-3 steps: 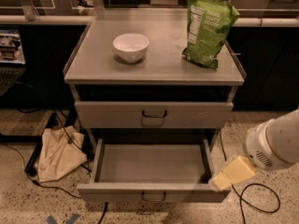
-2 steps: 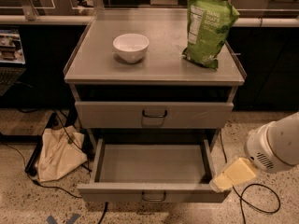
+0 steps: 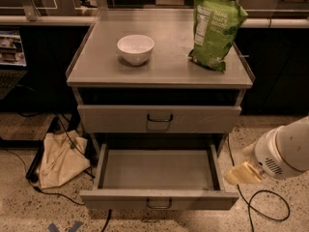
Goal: Close middle drawer
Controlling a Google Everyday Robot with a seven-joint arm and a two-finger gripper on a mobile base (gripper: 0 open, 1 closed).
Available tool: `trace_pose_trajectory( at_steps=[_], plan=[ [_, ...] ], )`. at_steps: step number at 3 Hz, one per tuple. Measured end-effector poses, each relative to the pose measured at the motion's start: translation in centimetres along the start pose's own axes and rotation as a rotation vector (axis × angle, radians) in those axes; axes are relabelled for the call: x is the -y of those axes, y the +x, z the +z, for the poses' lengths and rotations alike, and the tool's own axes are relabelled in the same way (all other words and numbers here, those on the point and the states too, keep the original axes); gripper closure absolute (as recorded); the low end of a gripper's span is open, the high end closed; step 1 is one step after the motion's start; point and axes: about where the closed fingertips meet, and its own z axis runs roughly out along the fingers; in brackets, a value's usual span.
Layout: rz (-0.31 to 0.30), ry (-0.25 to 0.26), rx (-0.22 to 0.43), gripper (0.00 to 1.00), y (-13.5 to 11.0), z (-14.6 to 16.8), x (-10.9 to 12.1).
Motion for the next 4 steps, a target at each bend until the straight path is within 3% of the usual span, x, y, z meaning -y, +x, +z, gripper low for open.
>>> trace_pose_trajectory(
  at_steps=[2, 3, 4],
  plan=[
    [0.0, 0.0, 0.0, 0.88, 0.0, 0.0, 0.0],
    [0.031, 0.004, 0.041, 1.0, 0.8, 2.3, 0.5],
    [0.161, -0.029, 0.068, 1.0, 4.6, 9.1, -0.2]
  ],
)
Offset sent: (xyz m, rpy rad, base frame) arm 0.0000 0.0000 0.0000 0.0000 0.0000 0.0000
